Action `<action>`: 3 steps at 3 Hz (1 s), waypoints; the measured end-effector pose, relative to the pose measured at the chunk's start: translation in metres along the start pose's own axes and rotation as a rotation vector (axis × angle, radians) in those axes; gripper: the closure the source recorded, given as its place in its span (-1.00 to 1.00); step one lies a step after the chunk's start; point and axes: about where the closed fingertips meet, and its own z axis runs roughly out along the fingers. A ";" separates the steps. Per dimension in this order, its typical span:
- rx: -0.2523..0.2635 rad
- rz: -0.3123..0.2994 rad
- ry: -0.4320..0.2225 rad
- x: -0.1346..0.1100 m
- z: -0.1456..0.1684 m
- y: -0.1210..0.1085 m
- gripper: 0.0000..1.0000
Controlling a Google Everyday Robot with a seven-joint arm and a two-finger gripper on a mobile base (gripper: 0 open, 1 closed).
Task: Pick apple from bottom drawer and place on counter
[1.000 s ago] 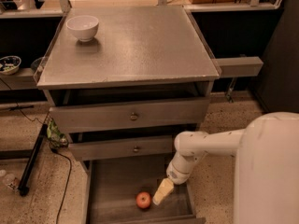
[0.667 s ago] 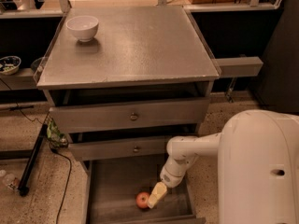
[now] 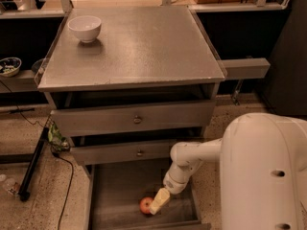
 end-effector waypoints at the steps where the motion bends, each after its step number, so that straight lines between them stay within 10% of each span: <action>1: -0.004 0.041 -0.022 -0.002 0.012 -0.002 -1.00; 3: -0.040 0.074 -0.037 -0.004 0.026 -0.005 -1.00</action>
Offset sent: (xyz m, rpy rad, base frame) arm 0.0047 0.0110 -0.0418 0.0708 0.0509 -0.1318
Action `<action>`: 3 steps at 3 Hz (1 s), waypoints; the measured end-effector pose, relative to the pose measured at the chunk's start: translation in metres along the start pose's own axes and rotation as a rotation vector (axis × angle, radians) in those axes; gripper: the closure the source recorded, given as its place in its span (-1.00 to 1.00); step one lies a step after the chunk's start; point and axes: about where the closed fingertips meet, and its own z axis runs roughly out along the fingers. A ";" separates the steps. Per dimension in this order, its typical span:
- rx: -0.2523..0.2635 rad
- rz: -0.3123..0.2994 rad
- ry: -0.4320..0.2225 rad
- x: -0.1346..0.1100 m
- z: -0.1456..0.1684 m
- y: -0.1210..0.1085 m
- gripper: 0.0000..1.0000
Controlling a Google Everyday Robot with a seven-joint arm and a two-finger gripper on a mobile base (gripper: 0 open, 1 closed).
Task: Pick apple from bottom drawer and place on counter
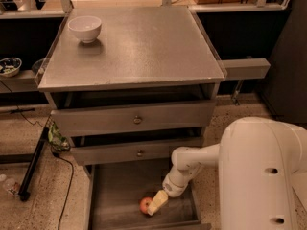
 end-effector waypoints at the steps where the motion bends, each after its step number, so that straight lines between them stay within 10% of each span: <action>1: -0.016 0.009 0.016 -0.001 0.013 0.000 -1.00; 3: -0.075 0.059 0.010 -0.023 0.067 -0.008 -1.00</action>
Offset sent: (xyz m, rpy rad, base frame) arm 0.0016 0.0397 -0.0702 0.0381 0.0898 -0.0405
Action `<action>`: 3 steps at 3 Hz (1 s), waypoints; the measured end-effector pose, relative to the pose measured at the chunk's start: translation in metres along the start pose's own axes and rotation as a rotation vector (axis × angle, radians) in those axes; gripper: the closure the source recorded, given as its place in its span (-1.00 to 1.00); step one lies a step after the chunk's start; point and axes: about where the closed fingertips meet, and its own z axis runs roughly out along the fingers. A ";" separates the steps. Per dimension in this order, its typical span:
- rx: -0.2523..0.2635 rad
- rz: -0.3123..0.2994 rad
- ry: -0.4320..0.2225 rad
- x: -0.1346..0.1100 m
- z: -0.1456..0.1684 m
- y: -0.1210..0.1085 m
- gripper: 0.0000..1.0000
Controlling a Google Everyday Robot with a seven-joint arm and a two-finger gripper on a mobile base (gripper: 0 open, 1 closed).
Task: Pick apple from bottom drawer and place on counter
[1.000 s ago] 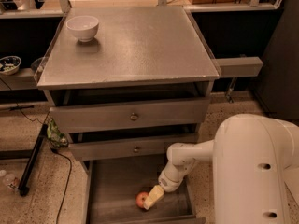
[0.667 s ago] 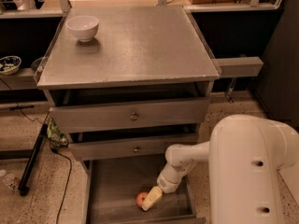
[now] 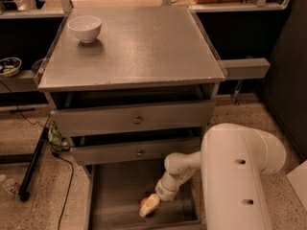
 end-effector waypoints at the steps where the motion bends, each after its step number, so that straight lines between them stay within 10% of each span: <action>1: -0.003 0.027 -0.017 -0.005 0.010 -0.001 -1.00; 3: -0.008 0.140 -0.083 -0.016 0.020 -0.014 -1.00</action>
Offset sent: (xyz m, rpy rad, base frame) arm 0.0198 0.0088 -0.0229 0.0099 -0.0196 -0.1833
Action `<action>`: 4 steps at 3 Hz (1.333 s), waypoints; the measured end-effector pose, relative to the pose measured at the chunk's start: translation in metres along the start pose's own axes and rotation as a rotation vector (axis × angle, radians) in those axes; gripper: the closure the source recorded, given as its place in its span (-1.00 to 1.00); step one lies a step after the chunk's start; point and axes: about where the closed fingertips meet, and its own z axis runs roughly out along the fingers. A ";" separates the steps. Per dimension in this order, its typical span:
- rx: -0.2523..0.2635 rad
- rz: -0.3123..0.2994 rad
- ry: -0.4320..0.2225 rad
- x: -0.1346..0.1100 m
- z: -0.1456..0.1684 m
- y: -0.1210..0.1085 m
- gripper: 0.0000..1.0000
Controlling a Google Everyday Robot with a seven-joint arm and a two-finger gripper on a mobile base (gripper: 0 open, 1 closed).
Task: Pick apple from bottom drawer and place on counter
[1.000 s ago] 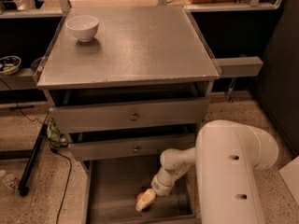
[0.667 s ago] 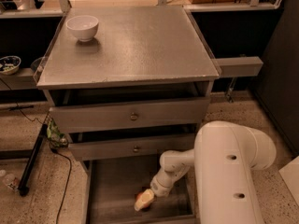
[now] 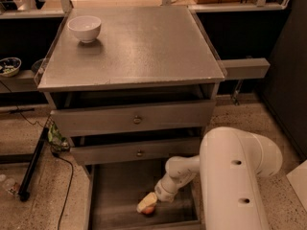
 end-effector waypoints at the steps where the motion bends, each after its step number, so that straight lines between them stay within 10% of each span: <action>1: -0.017 0.059 -0.017 -0.005 0.004 -0.007 -1.00; 4: -0.025 0.089 -0.010 -0.016 0.026 -0.008 -1.00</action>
Offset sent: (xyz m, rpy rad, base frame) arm 0.0054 -0.0012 -0.0069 0.0066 0.0187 -0.0540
